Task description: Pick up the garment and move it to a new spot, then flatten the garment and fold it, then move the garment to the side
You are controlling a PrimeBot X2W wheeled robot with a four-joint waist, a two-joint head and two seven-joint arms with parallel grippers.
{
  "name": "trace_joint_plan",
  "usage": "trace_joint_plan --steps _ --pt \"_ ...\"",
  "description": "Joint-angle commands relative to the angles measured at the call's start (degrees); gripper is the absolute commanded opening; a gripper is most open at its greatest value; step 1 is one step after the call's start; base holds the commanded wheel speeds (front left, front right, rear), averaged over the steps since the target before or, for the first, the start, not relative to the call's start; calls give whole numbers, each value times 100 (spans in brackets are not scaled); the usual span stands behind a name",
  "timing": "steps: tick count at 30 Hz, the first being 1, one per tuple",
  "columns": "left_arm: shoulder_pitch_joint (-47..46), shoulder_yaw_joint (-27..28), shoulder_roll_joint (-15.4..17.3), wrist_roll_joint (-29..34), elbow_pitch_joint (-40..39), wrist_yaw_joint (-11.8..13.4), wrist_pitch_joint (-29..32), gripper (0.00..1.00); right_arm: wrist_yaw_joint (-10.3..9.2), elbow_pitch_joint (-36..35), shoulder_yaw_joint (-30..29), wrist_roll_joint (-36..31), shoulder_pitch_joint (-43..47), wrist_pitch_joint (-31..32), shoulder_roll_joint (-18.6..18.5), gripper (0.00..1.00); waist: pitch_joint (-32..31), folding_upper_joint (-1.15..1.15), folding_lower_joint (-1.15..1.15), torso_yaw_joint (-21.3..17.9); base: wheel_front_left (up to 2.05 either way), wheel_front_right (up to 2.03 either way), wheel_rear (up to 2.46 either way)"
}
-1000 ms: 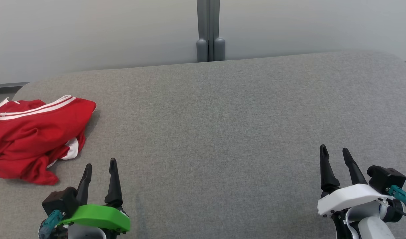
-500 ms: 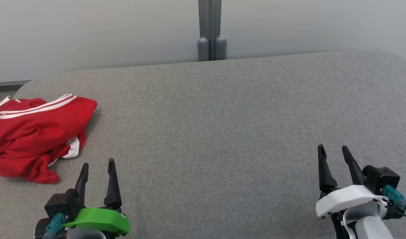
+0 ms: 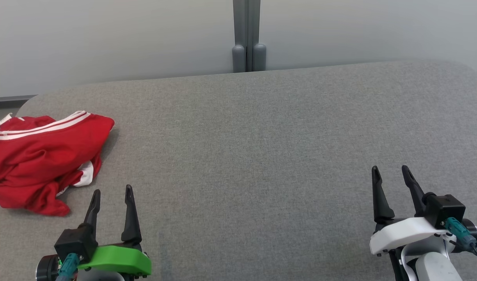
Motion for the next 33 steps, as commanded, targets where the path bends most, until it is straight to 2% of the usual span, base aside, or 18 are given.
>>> trace_joint_plan --steps 1,11,24,28,33 --pt "52 20 2 90 -41 22 -56 100 1 -44 19 -126 -21 -57 -27 100 -3 0 0 0 0 0 0" --pt "112 -57 -23 399 -33 5 -161 100 1 -2 62 -478 43 -156 -30 100 -34 0 0 20 0 0 0" --pt "102 -63 -50 276 -26 4 -147 100 1 14 54 -402 69 -151 -30 100 -30 0 0 75 0 0 0" --pt "50 -102 -50 315 7 -6 -146 100 1 18 79 -464 66 -151 -27 100 -14 0 0 292 0 0 0" --pt "37 -77 -40 323 39 8 -146 100 1 17 117 -465 96 -150 -27 100 -40 0 0 812 0 0 0"
